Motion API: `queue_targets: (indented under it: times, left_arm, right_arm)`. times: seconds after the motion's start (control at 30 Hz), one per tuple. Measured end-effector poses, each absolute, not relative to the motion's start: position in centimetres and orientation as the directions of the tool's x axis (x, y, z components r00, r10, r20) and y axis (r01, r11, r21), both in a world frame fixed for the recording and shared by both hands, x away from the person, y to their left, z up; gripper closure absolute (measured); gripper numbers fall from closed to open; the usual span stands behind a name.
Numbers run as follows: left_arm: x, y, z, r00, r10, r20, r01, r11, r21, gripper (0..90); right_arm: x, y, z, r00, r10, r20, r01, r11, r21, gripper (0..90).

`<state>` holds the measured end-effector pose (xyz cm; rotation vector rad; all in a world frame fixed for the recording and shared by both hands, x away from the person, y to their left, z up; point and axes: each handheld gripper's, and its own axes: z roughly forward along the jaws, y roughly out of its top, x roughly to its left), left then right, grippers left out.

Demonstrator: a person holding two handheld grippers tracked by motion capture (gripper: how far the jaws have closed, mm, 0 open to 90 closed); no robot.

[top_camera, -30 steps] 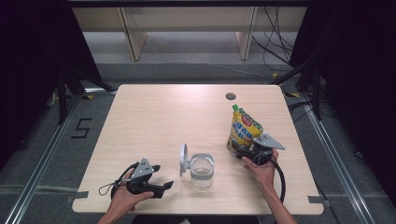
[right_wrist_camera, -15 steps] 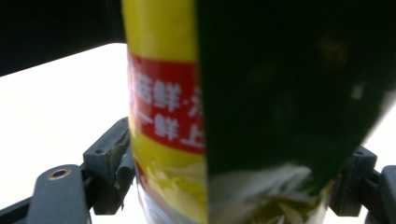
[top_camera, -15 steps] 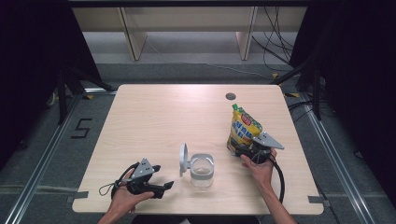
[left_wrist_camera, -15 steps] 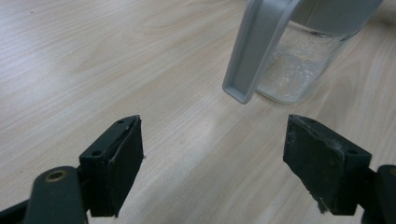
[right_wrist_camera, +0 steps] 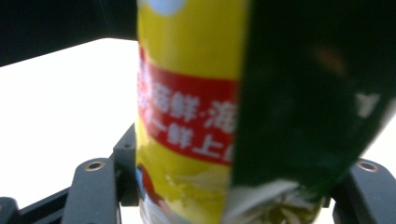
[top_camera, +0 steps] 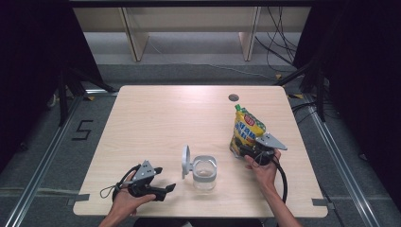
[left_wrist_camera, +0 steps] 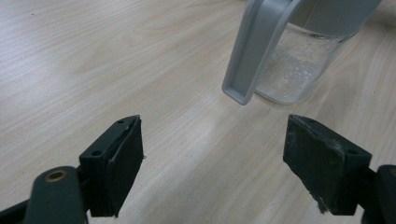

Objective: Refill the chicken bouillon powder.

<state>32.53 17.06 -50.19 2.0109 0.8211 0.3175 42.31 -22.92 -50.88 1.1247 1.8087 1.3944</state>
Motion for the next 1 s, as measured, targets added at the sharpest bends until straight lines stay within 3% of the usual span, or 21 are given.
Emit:
queue_targets:
  times: [0.43,1.0]
  left_arm:
    - [32.5,17.3,-50.1,0.726,0.677,-0.119,0.448,-0.334,0.829,19.8]
    - [32.7,17.4,-50.2,0.735,0.671,-0.102,0.432,-0.346,0.833,19.8]
  right_arm:
    - [39.7,-21.6,-48.8,-0.555,0.819,-0.146,0.197,0.300,0.933,38.3]
    - [33.0,-20.8,-45.3,-0.592,0.687,-0.421,-0.017,0.512,0.859,38.6]
